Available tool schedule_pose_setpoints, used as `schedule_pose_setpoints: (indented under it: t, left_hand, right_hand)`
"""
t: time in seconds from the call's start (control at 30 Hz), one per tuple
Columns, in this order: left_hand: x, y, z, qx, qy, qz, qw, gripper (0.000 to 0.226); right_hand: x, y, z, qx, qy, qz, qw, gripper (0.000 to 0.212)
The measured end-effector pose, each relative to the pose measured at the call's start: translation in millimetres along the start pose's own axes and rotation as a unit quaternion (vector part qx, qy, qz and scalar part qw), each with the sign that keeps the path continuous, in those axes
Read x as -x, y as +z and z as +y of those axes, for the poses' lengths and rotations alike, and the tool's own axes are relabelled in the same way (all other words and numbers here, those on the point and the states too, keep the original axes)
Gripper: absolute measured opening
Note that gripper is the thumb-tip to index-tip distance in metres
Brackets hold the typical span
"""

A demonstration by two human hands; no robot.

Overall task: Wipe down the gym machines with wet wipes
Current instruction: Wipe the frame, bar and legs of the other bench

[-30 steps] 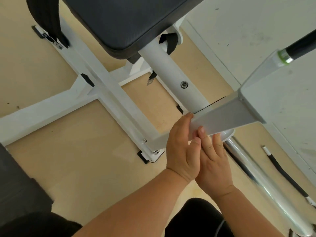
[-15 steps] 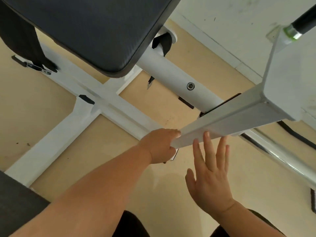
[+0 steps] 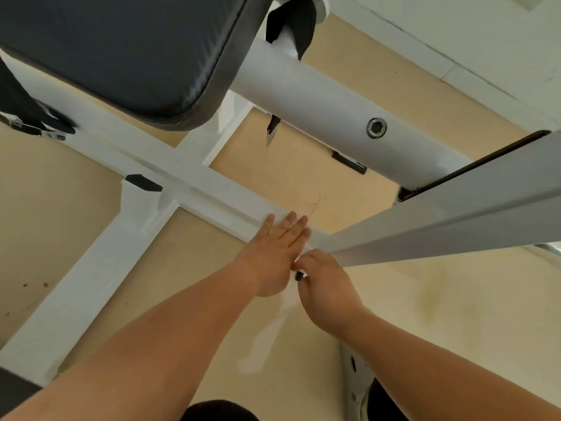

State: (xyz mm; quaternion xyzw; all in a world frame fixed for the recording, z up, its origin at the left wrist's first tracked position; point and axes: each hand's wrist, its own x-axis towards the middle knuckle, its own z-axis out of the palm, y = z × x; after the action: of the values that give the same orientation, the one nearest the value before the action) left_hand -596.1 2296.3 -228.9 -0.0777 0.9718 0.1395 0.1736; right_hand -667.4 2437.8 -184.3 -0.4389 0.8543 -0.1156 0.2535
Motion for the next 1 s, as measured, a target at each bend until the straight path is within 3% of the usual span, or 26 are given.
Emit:
schedule_pose_setpoints:
  t: [0.07,0.13,0.27,0.4,0.57,0.67,0.8,0.9,1.0]
  left_hand:
    - [-0.4,-1.3,-2.8,0.022,0.008,0.002,1.0,0.078]
    - [1.3,-4.6,-8.7,0.11,0.005,0.032,0.993,0.081]
    - [-0.2,-13.6,-16.5,0.326,-0.014,0.128,0.937,0.084]
    - [-0.7,-9.7,-25.4,0.377,-0.054,0.182,0.907,0.074]
    - [12.0,-3.7,-38.7,0.328,-0.064,0.216,0.917,0.077]
    - [25.0,-2.3,-60.0,0.167,-0.138,0.268,0.939,0.068]
    - [44.4,2.3,-93.9,0.03,-0.281,0.157,0.946,0.081]
    - [51.0,6.1,-108.8,0.023,-0.283,0.123,0.951,0.082]
    - [52.6,3.6,-116.1,0.043,-0.279,0.148,0.948,0.081]
  right_hand:
    - [-2.8,8.5,0.9,-0.057,0.035,0.084,0.994,0.03]
    - [-1.0,16.0,-4.9,-0.098,0.023,0.135,0.986,0.041]
    - [-8.4,24.5,-21.5,-0.09,-0.02,0.067,0.994,0.09]
    - [-31.7,35.2,-28.8,0.0,-0.058,0.043,0.997,0.094]
    - [-51.2,47.5,-23.6,0.14,0.029,-0.015,0.99,0.096]
    - [-48.4,50.3,-21.0,0.135,0.031,-0.021,0.99,0.099]
    - [-42.0,54.9,-20.1,0.139,0.067,-0.013,0.988,0.107]
    - [-49.7,61.8,-34.2,0.16,0.062,-0.029,0.985,0.111]
    - [-80.8,68.5,-61.6,0.176,-0.008,-0.037,0.984,0.11]
